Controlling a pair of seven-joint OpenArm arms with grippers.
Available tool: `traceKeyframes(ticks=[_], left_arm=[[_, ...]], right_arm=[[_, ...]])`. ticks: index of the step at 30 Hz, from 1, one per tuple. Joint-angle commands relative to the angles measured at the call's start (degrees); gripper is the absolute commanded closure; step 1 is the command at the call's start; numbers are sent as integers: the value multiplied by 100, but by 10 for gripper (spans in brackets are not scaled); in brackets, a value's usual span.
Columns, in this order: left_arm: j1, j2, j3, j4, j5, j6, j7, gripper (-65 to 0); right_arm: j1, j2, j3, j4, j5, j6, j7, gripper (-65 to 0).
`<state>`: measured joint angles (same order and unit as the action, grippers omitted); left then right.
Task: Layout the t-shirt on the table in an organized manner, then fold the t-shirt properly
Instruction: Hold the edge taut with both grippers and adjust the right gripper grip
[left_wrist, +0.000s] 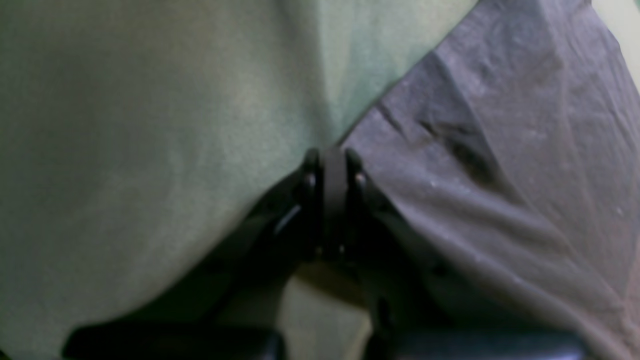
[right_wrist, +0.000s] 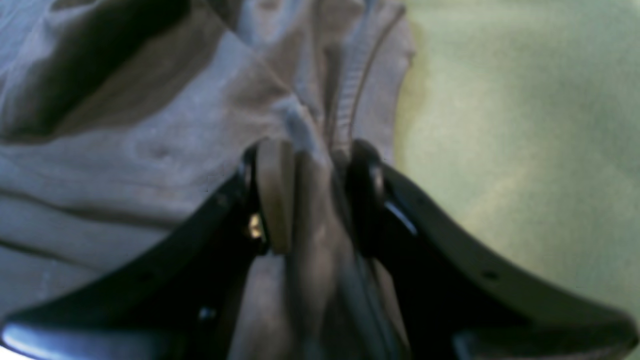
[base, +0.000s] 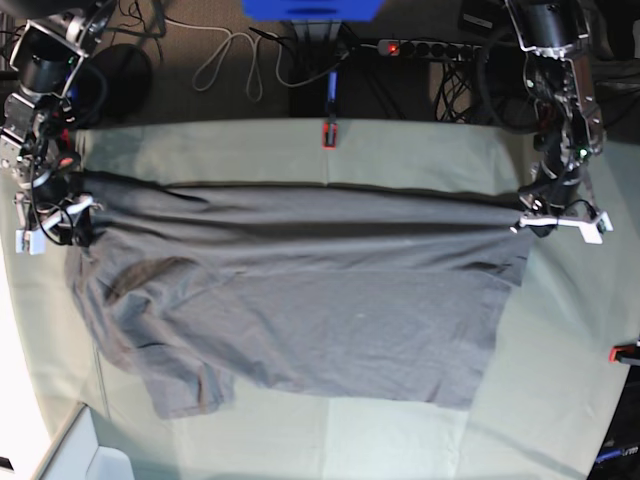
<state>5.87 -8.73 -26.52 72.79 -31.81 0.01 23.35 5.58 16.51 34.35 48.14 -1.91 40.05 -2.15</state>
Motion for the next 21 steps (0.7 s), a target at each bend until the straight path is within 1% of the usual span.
traceKeyframes(ticks=[1,3,6,9,10,13,18,21], left_arm=[[-55,-81,-25,83,3,3,-151,0],[-46,-81,-25,83,3,3,-160,0],[-46,-81,-33,83,3,3,-160,0],[-46,-81,-42,83,3,3,-160,0],[-46,-81,-42,83,3,3,-160,0],[-37,-81,-51,110,3,3,-151,0],[-37,-81,-51,145,3,3,-151,0],[-37,-81,-33,154,-6,3,-151,0]], right_arm=[[79,129,16,87,81,-5,158,-169],[44,129,16,87,81,-5,158,-127],[26,129,16,87,81,-5,158,-6],[17,129,16,96,81,-5,158,0],[9,173,16,131,81,-5,158,0],[-194,208,68,535,90,-5,158,0],[-721,-21,77,1652,99,-5,149,0],[-967,-232,77,2048,108,-5,158,0]])
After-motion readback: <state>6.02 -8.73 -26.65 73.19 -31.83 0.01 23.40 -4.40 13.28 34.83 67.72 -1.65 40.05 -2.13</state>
